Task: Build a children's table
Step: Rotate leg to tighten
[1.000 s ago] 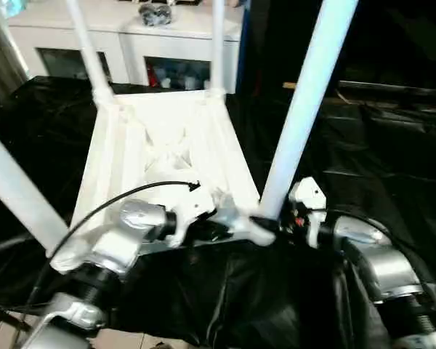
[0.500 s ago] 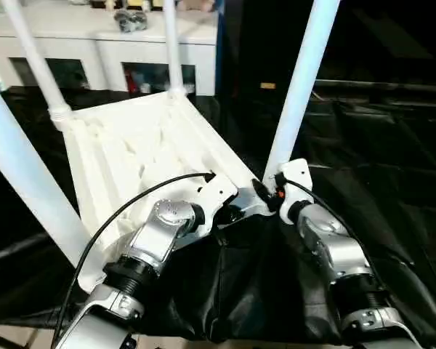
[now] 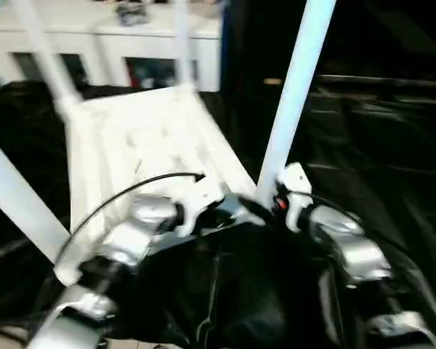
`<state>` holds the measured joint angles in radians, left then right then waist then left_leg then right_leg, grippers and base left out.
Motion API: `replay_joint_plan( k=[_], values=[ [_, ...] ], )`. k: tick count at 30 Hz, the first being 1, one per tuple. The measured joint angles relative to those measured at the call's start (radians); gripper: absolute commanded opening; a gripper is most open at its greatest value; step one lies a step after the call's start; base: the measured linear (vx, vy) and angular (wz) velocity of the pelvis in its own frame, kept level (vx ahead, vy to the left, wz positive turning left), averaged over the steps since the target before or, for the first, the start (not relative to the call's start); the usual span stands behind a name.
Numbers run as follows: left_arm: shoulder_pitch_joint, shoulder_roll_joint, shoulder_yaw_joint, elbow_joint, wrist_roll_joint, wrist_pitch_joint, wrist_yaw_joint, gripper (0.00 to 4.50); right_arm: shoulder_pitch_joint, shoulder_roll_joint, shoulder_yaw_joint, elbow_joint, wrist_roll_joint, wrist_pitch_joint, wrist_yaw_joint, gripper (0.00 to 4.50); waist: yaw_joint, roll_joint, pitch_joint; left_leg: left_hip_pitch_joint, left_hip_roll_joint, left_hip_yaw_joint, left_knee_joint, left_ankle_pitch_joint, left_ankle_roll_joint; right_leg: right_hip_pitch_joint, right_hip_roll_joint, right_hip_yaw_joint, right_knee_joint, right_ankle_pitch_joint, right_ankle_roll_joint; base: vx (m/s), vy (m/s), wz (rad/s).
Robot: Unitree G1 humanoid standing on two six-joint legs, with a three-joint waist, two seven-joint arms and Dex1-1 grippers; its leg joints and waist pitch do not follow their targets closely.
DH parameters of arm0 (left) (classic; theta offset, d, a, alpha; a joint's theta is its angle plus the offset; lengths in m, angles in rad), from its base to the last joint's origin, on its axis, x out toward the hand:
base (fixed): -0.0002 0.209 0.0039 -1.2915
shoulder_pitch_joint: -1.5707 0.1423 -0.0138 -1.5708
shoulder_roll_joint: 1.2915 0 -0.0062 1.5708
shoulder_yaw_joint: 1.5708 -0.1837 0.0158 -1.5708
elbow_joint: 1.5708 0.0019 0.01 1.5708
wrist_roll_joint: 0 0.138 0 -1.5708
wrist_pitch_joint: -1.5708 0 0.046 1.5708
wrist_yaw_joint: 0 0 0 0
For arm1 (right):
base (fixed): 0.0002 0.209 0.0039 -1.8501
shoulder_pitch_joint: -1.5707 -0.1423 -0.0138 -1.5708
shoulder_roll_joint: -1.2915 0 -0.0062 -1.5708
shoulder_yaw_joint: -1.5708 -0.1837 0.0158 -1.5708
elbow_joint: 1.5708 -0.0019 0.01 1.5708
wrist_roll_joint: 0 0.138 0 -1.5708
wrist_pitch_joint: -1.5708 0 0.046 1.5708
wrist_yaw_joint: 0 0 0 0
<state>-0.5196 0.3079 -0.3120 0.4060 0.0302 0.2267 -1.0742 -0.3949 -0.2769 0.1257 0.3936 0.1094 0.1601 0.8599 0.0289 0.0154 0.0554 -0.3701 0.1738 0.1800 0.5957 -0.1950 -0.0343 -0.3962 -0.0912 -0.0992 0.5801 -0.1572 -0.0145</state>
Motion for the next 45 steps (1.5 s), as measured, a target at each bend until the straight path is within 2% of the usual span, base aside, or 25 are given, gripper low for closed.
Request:
replay_joint_plan(
  k=[9,13,16,18,22,27,39,42,45],
  values=[
    [0.015,0.073,-0.011,-0.019,-0.038,-0.031,-0.13,0.0,0.041,-0.106,0.046,-0.076,0.032,0.007,0.207,3.53,0.023,-0.001,0.0,-0.003,0.001,0.01,0.002,0.001,-0.001,-0.003,-0.002,0.006,0.0,-0.002,-0.002,0.0,0.0,0.0],
    [0.02,0.086,-0.012,-0.022,-0.039,-0.035,-0.155,0.0,0.041,-0.118,0.056,-0.083,0.047,0.016,0.233,3.22,0.026,-0.001,0.0,-0.001,0.002,0.016,0.002,0.001,-0.001,-0.003,-0.002,0.01,0.001,-0.002,-0.002,0.0,0.0,0.0],
    [0.022,0.092,-0.013,-0.023,-0.046,-0.035,-0.166,0.0,0.041,-0.12,0.061,-0.101,0.051,0.025,0.243,2.83,0.027,-0.001,0.0,-0.001,0.002,0.017,0.002,0.001,-0.001,-0.003,-0.002,0.011,0.002,-0.002,-0.002,0.0,0.0,0.0],
    [0.023,0.095,-0.016,-0.024,-0.05,-0.035,-0.168,0.0,0.041,-0.121,0.061,-0.112,0.052,0.025,0.246,2.8,0.027,-0.002,0.0,-0.001,0.002,0.017,0.002,0.001,-0.001,-0.003,-0.002,0.011,0.002,-0.002,-0.002,0.0,0.0,0.0],
    [0.025,0.097,-0.018,-0.028,-0.054,-0.036,-0.176,0.0,0.041,-0.128,0.061,-0.118,0.053,0.025,0.26,2.35,0.029,-0.002,-0.001,-0.001,0.002,0.017,0.002,0.001,-0.001,-0.003,-0.002,0.011,0.002,-0.003,-0.001,0.0,0.0,0.0],
    [0.026,0.097,-0.018,-0.028,-0.054,-0.037,-0.179,0.0,0.043,-0.131,0.063,-0.128,0.053,0.024,0.26,2.05,0.03,-0.003,-0.001,-0.001,0.002,0.017,0.003,0.001,-0.001,-0.003,-0.002,0.011,0.003,-0.003,-0.001,0.0,0.0,0.0],
    [0.032,0.094,-0.019,-0.03,-0.055,-0.038,-0.177,0.0,0.062,-0.128,0.065,-0.148,0.052,0.028,0.254,1.99,0.031,-0.004,-0.002,0.0,0.002,0.017,0.003,0.001,-0.001,-0.002,-0.002,0.012,0.003,-0.003,-0.001,0.0,0.0,0.0],
    [0.032,0.069,-0.014,-0.022,-0.051,-0.028,-0.128,0.0,0.068,-0.097,0.048,-0.143,0.049,0.045,0.193,1.99,0.03,-0.004,-0.002,0.002,0.002,0.018,0.004,0.001,-0.001,0.0,-0.002,0.012,0.004,-0.003,-0.001,0.0,0.0,0.0],
    [0.014,0.024,-0.001,0.006,-0.023,-0.005,-0.024,0.0,0.051,-0.034,0.015,-0.1,0.023,0.055,0.045,1.98,0.02,-0.006,-0.003,0.004,0.002,0.018,0.004,0.001,-0.001,0.001,-0.002,0.013,0.005,-0.006,0.004,0.0,0.0,0.0]
  ],
)
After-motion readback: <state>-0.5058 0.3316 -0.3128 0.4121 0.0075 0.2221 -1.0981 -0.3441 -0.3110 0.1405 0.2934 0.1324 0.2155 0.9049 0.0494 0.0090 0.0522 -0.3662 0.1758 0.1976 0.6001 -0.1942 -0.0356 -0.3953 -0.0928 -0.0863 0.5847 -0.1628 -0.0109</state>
